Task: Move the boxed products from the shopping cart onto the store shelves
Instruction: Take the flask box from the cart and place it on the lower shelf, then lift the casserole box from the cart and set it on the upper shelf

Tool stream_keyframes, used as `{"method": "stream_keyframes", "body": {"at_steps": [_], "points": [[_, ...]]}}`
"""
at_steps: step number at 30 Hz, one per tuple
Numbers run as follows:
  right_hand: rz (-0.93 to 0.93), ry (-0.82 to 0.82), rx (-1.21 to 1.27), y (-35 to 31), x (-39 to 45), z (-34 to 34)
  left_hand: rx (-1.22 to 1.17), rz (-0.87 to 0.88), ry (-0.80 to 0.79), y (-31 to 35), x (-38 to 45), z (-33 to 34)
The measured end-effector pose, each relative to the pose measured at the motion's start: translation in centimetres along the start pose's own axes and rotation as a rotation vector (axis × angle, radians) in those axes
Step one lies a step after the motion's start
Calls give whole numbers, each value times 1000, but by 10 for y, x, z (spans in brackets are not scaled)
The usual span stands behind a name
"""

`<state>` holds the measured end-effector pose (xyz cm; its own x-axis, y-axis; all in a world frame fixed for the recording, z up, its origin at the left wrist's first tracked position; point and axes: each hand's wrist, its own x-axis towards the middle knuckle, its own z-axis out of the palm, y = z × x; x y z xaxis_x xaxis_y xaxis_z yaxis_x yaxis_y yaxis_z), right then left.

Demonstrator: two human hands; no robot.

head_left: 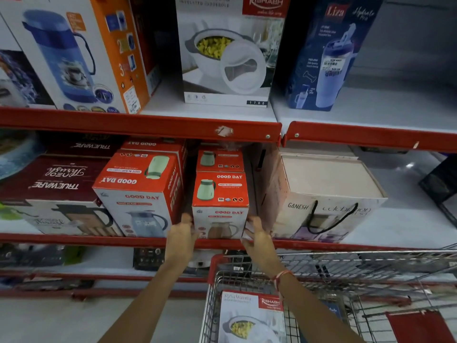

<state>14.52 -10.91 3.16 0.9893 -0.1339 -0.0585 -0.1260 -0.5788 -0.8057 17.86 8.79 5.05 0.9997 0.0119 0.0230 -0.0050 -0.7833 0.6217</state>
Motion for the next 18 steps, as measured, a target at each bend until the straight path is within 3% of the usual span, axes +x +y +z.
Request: {"method": "stream_keyframes", "body": {"at_steps": [6,12,15,18], "points": [[-6,-34,53,1,-7,4,-23,-2,-39,-4,3,1],[-28,98,-34,38,-56,3,-96,-107,45,-14,-43,36],[73,65,-30,81,-90,9,-70,-76,-96,-14,-77,75],[353,-17,-11,137,-120,19,-93,-161,-333,-24,-111,126]]}}
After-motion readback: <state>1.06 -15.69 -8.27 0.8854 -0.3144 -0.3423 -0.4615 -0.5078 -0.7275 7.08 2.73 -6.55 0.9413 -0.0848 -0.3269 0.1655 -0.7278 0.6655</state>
